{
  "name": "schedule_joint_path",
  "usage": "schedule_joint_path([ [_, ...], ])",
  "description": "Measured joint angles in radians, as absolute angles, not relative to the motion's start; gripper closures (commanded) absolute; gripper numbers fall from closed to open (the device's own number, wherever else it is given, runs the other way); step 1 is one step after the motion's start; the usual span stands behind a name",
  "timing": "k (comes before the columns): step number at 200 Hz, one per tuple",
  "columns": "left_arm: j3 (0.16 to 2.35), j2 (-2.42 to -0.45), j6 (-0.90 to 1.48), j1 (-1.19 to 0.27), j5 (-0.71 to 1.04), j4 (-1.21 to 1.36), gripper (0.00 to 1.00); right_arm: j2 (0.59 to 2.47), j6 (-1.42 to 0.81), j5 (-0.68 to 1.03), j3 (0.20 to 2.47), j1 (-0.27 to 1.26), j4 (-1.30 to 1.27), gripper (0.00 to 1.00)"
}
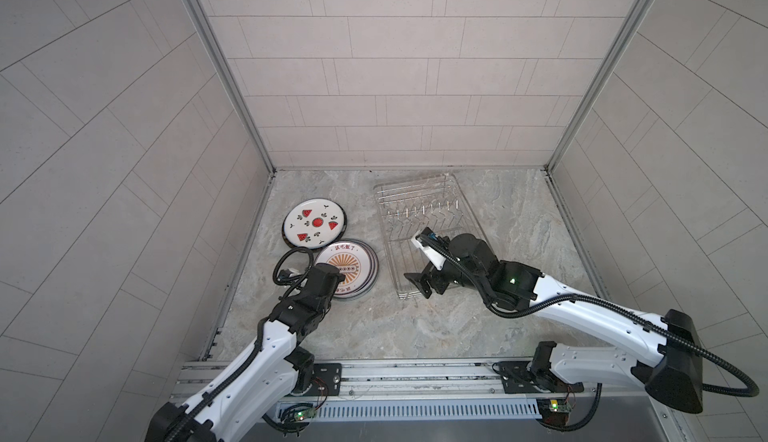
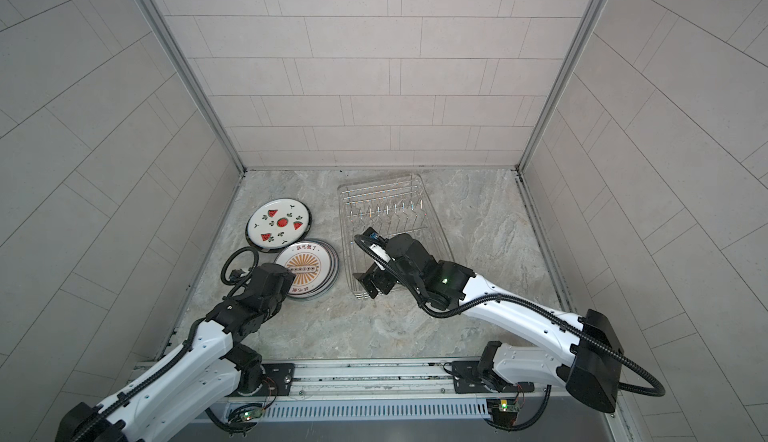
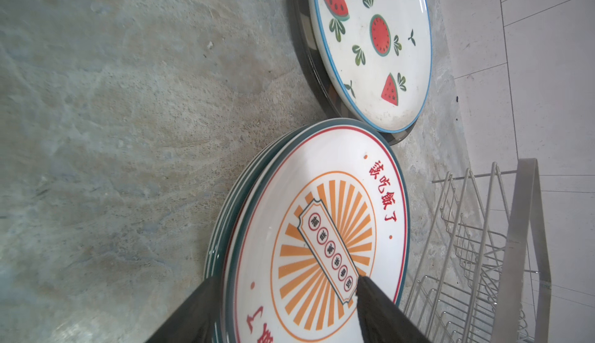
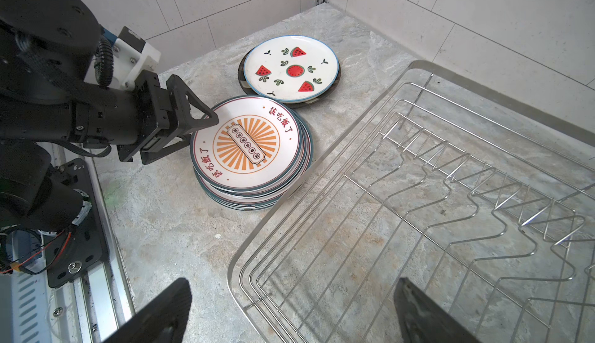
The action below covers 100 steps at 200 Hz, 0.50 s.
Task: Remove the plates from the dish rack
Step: 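Open the left gripper on the stacked plate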
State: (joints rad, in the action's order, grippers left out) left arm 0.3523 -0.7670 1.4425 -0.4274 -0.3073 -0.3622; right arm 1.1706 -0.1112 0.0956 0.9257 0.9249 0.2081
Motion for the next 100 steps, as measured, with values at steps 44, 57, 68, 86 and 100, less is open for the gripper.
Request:
schedule_joint_path([
  [44,0.352,-0.769,1.435,-0.427,-0.302,-0.355,0.27,1.171,-0.112,0.095,0.925,0.925,0.208,0.00],
  [57,0.352,-0.768,1.431,-0.427,-0.300,-0.355,0.27,1.171,-0.112,0.095,0.926,0.925,0.208,0.00],
  [68,0.352,-0.767,1.426,-0.427,-0.300,-0.354,0.27,1.171,-0.111,0.095,0.925,0.925,0.208,0.00],
  [86,0.352,-0.760,1.419,-0.427,-0.300,-0.357,0.26,1.171,-0.112,0.092,0.925,0.925,0.208,0.01],
  [100,0.352,-0.749,1.413,-0.427,-0.304,-0.363,0.23,1.169,-0.112,0.088,0.925,0.925,0.208,0.00],
])
